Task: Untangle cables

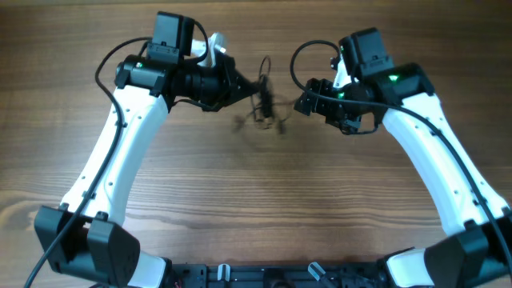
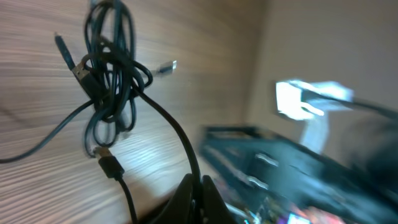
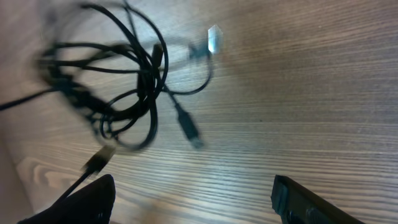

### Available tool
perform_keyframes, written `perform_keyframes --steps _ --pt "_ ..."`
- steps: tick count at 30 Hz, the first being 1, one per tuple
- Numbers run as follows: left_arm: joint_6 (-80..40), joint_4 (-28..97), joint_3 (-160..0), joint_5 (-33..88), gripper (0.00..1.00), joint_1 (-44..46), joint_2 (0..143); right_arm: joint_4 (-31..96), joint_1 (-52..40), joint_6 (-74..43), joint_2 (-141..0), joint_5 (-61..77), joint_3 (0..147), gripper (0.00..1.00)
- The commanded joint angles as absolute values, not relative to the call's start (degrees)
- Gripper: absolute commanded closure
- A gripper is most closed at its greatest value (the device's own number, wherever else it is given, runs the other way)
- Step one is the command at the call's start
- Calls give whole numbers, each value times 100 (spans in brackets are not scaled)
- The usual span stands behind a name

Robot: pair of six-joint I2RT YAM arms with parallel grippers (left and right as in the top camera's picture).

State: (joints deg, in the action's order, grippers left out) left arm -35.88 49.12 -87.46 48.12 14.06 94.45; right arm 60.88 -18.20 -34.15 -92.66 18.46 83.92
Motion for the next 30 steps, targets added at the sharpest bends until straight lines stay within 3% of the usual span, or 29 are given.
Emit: perform_keyframes --steps 1,9,24,30 --pt "-4066 4552 -8739 6001 96 1361 8884 6097 -1822 -3295 -9511 1962 8499 17" --pt "-4576 4471 -8739 6001 96 1372 8320 5957 -1822 -3271 -9765 2327 8499 17" --pt "-4593 4453 -8737 5887 96 1376 8197 5642 -1822 -1365 -9795 5190 8499 8" --pt "-4593 4456 -8737 5892 96 1389 8197 5634 -1822 -1253 -9795 5306 8499 6"
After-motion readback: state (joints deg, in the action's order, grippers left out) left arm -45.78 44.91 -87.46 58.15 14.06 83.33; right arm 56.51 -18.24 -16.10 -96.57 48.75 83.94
